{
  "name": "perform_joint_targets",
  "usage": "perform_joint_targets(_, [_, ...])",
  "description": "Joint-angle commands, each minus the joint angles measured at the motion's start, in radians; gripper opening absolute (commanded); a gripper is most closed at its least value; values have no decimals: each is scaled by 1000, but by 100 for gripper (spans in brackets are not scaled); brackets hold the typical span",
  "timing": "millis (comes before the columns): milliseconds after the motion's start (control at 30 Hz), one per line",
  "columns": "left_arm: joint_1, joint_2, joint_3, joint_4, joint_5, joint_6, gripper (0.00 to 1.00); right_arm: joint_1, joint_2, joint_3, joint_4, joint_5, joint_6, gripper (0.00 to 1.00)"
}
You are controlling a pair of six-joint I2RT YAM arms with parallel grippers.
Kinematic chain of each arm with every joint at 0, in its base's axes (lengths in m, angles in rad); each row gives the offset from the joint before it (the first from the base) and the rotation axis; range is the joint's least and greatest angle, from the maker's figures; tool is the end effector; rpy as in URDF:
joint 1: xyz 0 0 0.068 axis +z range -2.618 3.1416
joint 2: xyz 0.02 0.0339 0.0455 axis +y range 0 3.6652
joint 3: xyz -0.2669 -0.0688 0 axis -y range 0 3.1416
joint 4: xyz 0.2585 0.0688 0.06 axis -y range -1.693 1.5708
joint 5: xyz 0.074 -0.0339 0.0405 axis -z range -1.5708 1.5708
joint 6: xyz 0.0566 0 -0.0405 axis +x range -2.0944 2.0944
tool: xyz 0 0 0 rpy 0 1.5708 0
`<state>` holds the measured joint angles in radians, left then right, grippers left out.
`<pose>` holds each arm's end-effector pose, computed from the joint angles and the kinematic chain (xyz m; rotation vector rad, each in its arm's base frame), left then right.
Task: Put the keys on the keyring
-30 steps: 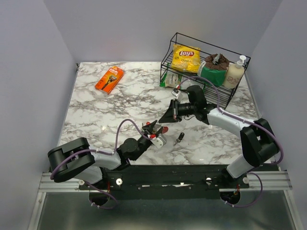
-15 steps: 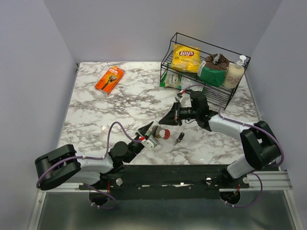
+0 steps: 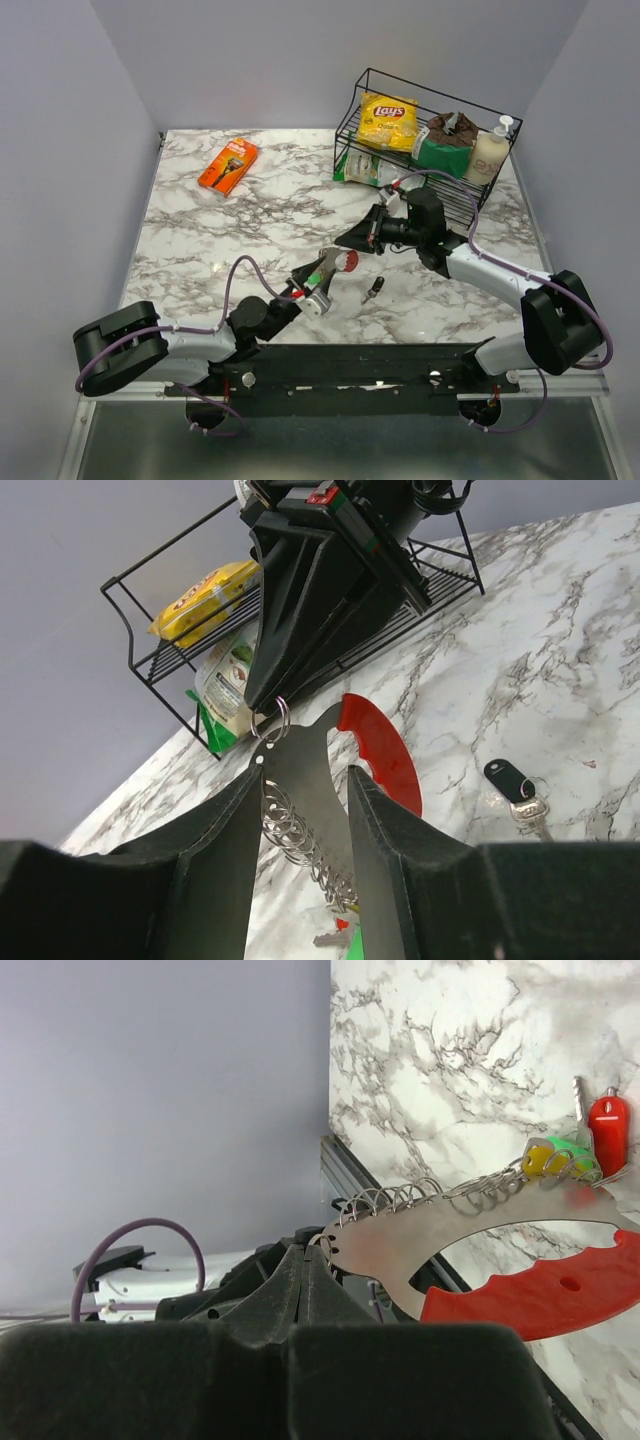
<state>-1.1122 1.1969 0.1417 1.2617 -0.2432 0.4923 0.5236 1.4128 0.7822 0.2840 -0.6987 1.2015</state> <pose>0.1133 -0.1987 0.1931 0.8379 1.0956 -0.3535 0.2698 0.1978 0.2333 0.2030 2.2863 1.7127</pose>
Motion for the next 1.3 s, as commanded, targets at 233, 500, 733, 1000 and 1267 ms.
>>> perform_joint_targets(233, [-55, 78, 76, 21, -51, 129, 47, 3, -18, -1, -11, 41, 15, 0])
perform_joint_targets(500, [-55, 152, 114, 100, -113, 143, 47, 1, -28, -9, -5, 39, 18, 0])
perform_joint_targets(733, [-55, 155, 110, 145, -137, 138, 45, 1, -26, -18, 15, 33, 29, 0])
perform_joint_targets(1000, [-55, 227, 151, 202, -176, 172, 43, 1, -29, -29, 37, 27, 38, 0])
perform_joint_targets(1267, [-55, 279, 180, 246, -223, 155, 40, 1, -32, -35, 55, 16, 49, 0])
